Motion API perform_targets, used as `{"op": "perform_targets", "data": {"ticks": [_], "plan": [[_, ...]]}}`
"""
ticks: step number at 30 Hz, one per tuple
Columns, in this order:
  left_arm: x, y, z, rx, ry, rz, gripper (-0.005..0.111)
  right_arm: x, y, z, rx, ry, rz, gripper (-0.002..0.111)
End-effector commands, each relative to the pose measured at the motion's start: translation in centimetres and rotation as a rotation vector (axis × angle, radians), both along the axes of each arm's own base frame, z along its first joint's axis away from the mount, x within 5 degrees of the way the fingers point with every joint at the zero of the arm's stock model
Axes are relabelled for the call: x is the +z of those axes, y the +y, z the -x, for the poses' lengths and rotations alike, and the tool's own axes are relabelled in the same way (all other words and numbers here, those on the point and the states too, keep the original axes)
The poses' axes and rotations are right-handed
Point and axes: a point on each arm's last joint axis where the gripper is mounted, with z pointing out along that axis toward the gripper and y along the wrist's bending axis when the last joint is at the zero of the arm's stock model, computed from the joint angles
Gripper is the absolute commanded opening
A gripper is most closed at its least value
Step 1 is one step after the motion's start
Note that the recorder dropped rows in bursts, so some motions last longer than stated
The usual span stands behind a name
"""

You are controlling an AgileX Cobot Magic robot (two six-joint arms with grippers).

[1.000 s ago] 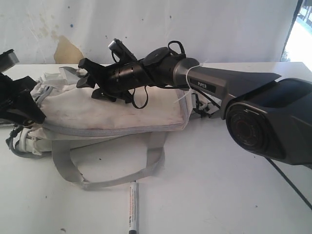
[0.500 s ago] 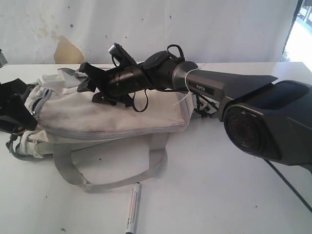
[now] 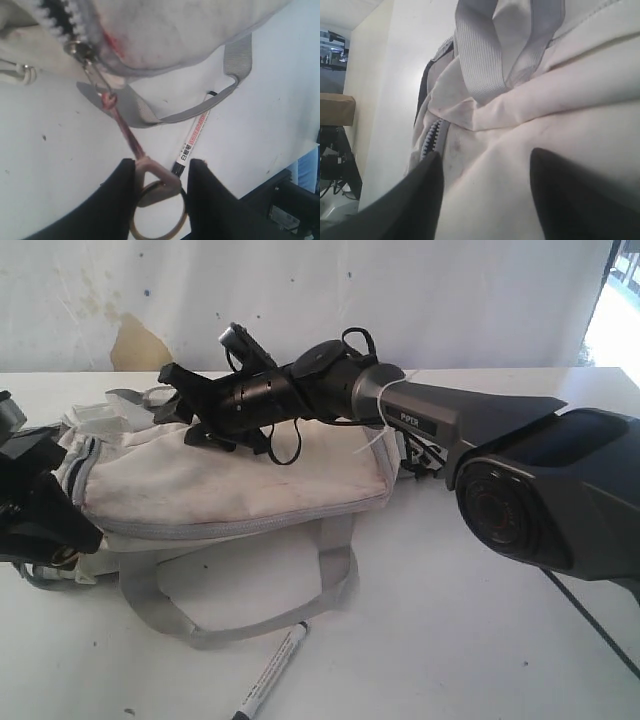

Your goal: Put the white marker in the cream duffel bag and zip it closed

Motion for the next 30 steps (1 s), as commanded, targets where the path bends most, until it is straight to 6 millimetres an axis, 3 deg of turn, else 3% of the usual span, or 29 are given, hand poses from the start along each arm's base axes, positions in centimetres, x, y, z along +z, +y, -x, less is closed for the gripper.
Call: {"op": "perform_targets", "data": {"ticks": [1, 8, 12, 19, 27, 30], "plan": [[0.4, -0.3, 0.3, -0.001, 0.000, 0.028, 0.003, 0.1, 0.2, 0.6, 0.068, 0.013, 0.001, 0.049], [0.4, -0.3, 0.2, 0.015, -0.004, 0.023, 0.055, 0.4, -0.1, 1.6, 0.199, -0.003, 0.085, 0.042], [0.3, -0.2, 0.1, 0.005, -0.027, 0.015, 0.073, 2.2, -0.6, 1.8, 0.233, -0.080, 0.152, 0.036], [0.4, -0.2, 0.0, 0.010, -0.034, 0.011, 0.076, 4.3, -1.6, 1.9, 0.286, -0.177, 0.210, 0.036], [2.6, 0.4, -1.5, 0.016, -0.093, -0.057, 0.076, 5.0, -4.4, 2.1, 0.412, -0.099, 0.267, 0.036], [3.0, 1.6, -2.1, 0.084, -0.104, -0.105, 0.075, 5.6, -5.4, 2.4, 0.433, -0.088, 0.359, 0.036]]}}
